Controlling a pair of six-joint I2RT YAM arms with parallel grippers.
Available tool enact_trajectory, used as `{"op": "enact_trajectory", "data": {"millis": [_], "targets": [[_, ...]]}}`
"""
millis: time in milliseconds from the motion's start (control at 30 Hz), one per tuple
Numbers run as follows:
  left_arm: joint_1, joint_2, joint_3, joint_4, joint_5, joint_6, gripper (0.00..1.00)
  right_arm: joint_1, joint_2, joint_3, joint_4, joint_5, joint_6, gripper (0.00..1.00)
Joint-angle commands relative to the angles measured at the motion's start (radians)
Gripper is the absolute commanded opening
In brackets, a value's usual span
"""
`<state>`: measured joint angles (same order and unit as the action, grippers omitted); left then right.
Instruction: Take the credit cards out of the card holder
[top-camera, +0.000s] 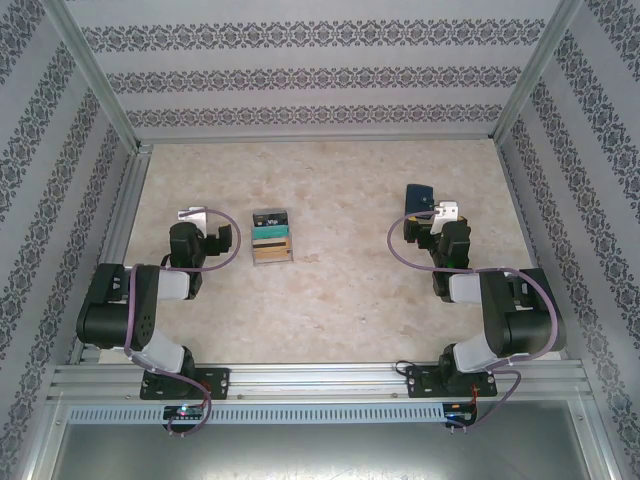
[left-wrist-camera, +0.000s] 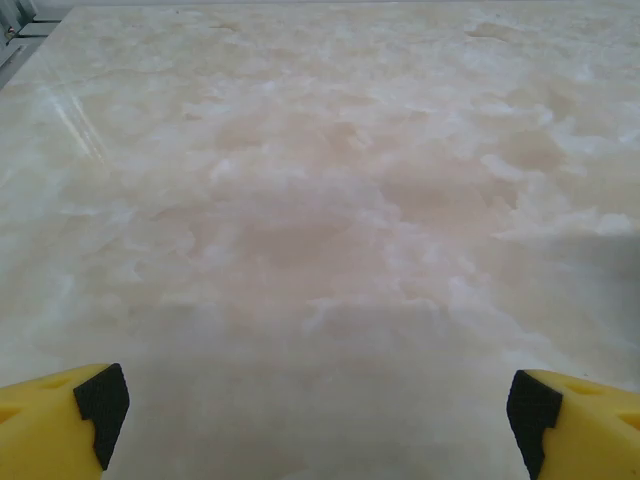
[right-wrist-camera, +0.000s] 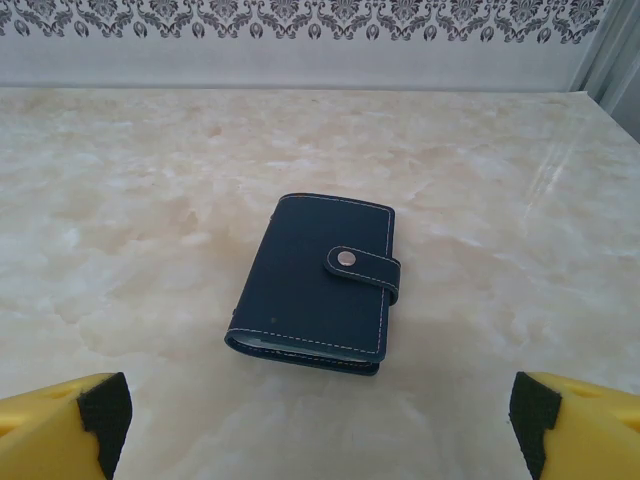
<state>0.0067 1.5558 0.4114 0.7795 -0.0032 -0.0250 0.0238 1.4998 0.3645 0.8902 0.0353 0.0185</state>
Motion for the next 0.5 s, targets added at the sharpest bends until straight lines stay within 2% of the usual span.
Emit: {"op": "enact_trajectory", "data": {"millis": [0, 467], "targets": [[-0.005, 0.004, 0.001, 0.052, 0.011, 0.019, 0.99, -0.004, 0.007, 0.022, -0.002, -0.023, -0.008, 0.98], [-0.004, 0.004, 0.004, 0.046, 0.012, 0.016, 0.99, -0.008, 0.005, 0.022, -0.004, -0.029, -0.004, 0.98]]}}
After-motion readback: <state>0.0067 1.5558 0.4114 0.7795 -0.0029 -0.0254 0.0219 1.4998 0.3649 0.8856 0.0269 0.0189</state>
